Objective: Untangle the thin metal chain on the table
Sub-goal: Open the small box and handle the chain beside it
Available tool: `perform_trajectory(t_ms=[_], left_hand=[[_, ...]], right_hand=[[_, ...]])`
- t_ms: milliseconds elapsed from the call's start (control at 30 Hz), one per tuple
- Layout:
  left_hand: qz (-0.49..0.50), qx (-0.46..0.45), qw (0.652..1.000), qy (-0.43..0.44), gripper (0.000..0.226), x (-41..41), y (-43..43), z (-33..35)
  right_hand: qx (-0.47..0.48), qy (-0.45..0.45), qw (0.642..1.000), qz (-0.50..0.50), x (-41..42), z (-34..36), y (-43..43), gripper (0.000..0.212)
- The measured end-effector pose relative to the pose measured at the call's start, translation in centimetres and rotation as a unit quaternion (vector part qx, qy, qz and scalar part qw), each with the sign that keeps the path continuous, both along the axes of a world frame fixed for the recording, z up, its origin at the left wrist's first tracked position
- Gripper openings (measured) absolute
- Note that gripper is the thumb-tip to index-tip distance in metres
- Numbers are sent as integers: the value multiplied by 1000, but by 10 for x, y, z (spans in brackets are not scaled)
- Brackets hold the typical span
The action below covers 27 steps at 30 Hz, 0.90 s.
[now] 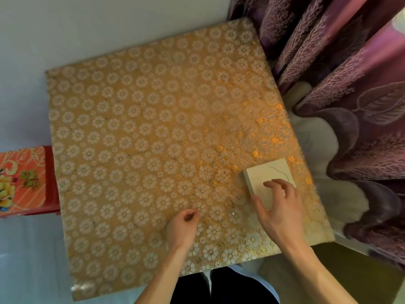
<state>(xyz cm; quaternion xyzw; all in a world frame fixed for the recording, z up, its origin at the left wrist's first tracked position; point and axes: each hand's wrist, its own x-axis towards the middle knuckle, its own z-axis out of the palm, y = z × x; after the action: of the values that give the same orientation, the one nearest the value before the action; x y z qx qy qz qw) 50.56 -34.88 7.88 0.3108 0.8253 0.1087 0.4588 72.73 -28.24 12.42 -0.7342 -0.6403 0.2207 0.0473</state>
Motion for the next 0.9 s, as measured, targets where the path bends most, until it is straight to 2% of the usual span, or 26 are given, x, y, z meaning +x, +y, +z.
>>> perform_trajectory(t_ms=[133, 267, 367, 500, 600, 667, 733, 900], left_hand=[[-38, 24, 998, 48, 16, 6, -6, -4], [-75, 19, 986, 149, 33, 16, -15, 0], [-110, 78, 982, 130, 46, 33, -8, 4], [-243, 188, 947, 97, 93, 61, 28, -10], [-327, 211, 918, 83, 133, 77, 57, -25], [-369, 232, 895, 95, 147, 82, 67, -42], [-382, 254, 882, 104, 149, 84, 70, -56], [-340, 281, 890, 115, 134, 90, 69, -70]], right_hand=[[35, -29, 999, 23, 8, -28, -9, 44], [55, -31, 998, 32, 9, -37, -18, 36], [58, -58, 995, 55, 7, -34, -19, 37], [55, -92, 991, 76, 7, -29, -7, 35], [32, -61, 995, 77, 9, -28, 8, 27], [-9, -30, 998, 56, 9, -25, 17, 20], [-44, -10, 998, 40, 8, -23, 26, 17], [-66, 28, 997, 19, 9, -19, 32, 19]])
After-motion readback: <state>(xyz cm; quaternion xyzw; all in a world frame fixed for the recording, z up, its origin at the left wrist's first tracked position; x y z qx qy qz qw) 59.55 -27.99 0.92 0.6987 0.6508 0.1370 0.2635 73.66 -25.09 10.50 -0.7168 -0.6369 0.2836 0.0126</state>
